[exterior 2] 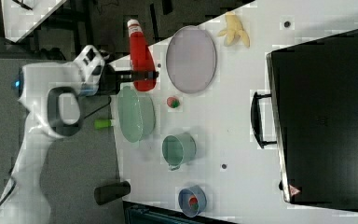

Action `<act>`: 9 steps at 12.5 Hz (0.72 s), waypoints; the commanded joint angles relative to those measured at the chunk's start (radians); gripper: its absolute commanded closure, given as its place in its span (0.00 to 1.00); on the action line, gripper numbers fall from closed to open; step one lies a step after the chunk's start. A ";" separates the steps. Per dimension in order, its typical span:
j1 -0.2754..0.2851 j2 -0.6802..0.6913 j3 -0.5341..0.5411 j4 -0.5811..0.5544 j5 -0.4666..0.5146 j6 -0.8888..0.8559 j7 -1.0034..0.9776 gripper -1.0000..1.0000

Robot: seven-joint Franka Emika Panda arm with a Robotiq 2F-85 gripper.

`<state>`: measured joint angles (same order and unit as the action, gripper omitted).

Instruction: Pick ketchup from plate and place it on table.

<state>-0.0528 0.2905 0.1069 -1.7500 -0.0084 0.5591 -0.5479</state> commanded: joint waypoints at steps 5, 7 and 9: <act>-0.046 -0.249 -0.054 -0.317 0.001 -0.053 0.124 0.37; -0.049 -0.288 -0.067 -0.425 0.001 -0.021 0.124 0.37; -0.049 -0.287 -0.072 -0.516 0.003 0.072 0.124 0.37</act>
<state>-0.0959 -0.0102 0.0466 -2.2578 -0.0017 0.6089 -0.4690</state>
